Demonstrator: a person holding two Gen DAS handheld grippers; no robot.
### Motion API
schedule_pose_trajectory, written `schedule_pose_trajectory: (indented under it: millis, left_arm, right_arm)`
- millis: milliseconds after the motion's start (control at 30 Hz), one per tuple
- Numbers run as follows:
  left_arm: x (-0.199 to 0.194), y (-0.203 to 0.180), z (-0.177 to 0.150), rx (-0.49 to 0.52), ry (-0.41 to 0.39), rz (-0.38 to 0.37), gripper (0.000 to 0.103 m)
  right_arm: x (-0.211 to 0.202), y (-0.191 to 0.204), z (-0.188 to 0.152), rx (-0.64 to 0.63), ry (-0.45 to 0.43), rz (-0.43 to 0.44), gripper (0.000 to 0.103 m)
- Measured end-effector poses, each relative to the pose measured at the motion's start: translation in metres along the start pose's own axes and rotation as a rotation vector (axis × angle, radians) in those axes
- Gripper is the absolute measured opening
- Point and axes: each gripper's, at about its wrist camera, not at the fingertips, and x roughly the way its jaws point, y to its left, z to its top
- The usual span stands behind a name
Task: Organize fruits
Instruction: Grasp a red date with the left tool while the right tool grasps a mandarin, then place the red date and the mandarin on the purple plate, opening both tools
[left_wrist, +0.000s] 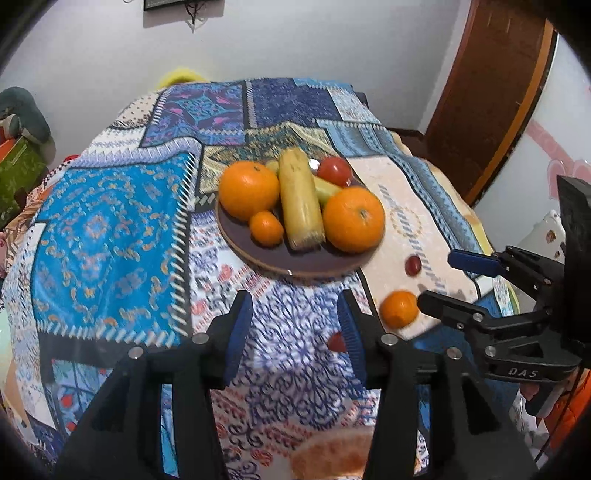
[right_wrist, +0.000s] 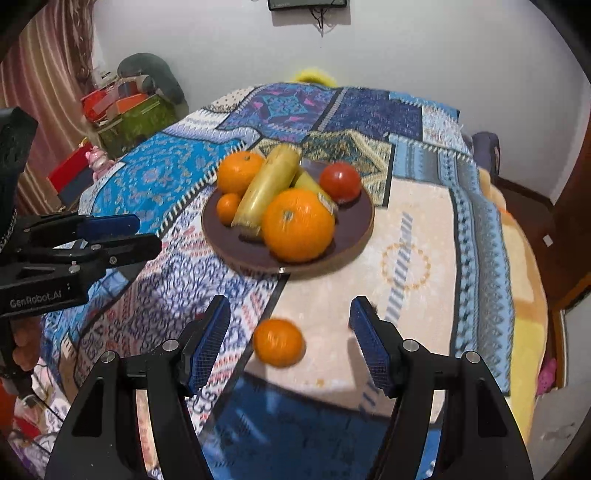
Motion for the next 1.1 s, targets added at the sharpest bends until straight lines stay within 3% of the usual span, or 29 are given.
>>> schedule_pose_trajectory:
  millis: [233,533,867,1100]
  left_arm:
    - [0.019,-0.012,-0.018,0.017,0.068,-0.035,0.048]
    - [0.045,-0.025,-0.028,0.035,0.127,-0.084,0.047]
    - [0.062,-0.028,-0.028,0.025,0.142,-0.105,0.03]
    - [0.06,-0.024,-0.026,0.016,0.129,-0.112,0.026]
  right_arm:
    - [0.015,0.0,-0.018,0.022,0.062,0.036,0.063]
    - [0.037,0.0,-0.027,0.035,0.114,0.073,0.035]
    - [0.03,-0.008,-0.028,0.043,0.081,0.06,0.034]
    - [0.023,-0.016,-0.025,0.058,0.056,0.045,0.034]
